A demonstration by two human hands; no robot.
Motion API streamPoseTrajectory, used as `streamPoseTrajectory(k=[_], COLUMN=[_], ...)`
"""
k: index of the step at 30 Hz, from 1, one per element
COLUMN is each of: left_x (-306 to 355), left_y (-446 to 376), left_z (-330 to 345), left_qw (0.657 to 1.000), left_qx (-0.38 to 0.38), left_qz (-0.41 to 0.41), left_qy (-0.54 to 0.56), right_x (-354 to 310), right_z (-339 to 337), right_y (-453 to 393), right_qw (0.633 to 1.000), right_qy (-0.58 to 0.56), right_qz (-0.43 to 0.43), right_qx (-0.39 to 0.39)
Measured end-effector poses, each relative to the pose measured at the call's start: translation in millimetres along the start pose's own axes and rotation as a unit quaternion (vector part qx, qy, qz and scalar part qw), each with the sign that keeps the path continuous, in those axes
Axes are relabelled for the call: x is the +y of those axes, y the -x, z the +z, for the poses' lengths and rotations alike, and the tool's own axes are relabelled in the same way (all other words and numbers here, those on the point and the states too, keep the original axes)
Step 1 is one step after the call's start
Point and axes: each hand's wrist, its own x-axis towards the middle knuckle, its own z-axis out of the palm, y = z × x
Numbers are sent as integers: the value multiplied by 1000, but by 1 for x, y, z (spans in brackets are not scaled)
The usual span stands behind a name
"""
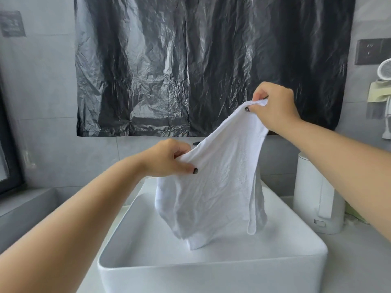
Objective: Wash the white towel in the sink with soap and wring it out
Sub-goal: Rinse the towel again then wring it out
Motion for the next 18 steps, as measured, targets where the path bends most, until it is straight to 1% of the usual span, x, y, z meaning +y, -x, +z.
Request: streamPoseTrajectory(k=[3,5,8,10,12,14,16,18], left_x=[-3,-7,-16,-19,-18,-15,-14,-13], left_y=[4,7,10,11,12,14,18,21], left_z=[3,6,11,10,7,5,5,7], left_qw=[999,998,987,984,984,984,981,972], left_qx=[4,46,119,147,158,159,129,87], left_qz=[-10,-12,3,24,27,16,-12,-58], left_qy=[38,49,106,97,79,76,146,209], right_x=[3,5,13,19,24,26,27,25], right_z=[-1,-2,-6,-8,-9,-10,-10,-11], right_y=[-4,-7,-9,-8,-8,-7,-7,-6], right_qw=[1000,1000,998,997,996,995,994,995], right_qy=[1,9,6,17,32,37,28,26], right_qz=[9,15,55,75,83,94,100,92], right_qx=[9,13,28,17,11,13,16,12])
